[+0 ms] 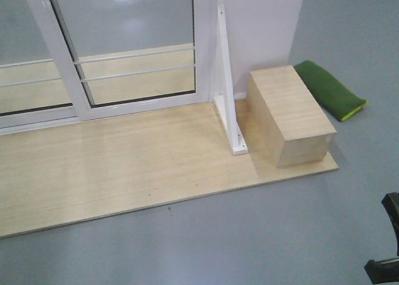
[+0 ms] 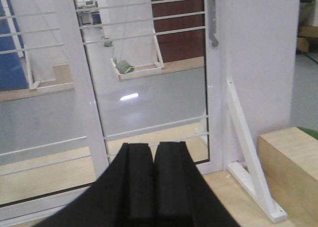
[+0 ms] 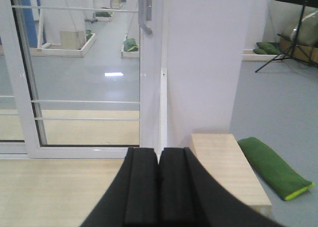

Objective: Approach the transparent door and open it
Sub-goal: 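Drive the base forward up to the glass sliding door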

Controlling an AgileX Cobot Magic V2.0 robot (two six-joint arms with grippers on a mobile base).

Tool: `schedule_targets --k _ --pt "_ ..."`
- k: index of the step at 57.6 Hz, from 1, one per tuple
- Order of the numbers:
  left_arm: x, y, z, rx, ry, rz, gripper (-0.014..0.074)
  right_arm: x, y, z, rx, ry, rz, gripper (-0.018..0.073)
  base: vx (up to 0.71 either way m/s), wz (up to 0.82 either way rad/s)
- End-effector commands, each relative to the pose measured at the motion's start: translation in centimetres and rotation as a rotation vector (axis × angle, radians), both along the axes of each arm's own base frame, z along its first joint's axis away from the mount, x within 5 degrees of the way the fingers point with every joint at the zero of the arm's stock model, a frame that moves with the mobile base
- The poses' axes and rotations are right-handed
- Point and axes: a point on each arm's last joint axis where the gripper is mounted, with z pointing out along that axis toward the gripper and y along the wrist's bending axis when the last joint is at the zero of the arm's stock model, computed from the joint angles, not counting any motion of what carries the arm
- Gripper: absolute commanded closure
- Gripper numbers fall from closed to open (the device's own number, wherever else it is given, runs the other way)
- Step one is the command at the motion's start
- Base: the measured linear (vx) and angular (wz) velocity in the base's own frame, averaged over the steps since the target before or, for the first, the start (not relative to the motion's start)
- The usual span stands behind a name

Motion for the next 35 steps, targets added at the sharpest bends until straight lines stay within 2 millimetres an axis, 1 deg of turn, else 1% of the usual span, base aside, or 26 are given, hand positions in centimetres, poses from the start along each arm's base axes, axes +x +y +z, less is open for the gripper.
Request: schedule_targets --k 1,15,35 --pt "0.03 0.03 -0.20 -0.016 -0.064 0.004 0.0592 0.02 -0.18 0.39 0.012 -0.083 -0.022 0.0559 0.54 0.44" --pt "0.03 0.03 -0.20 -0.016 -0.064 0.004 0.0592 0.02 -0.18 0.39 0.012 -0.083 -0.022 0.0559 0.53 0.33" --pt "0.03 0.03 -0.20 -0.016 -0.064 0.004 0.0592 0.02 -0.18 0.39 0.012 -0.083 -0.022 0.0559 0.50 0.15"
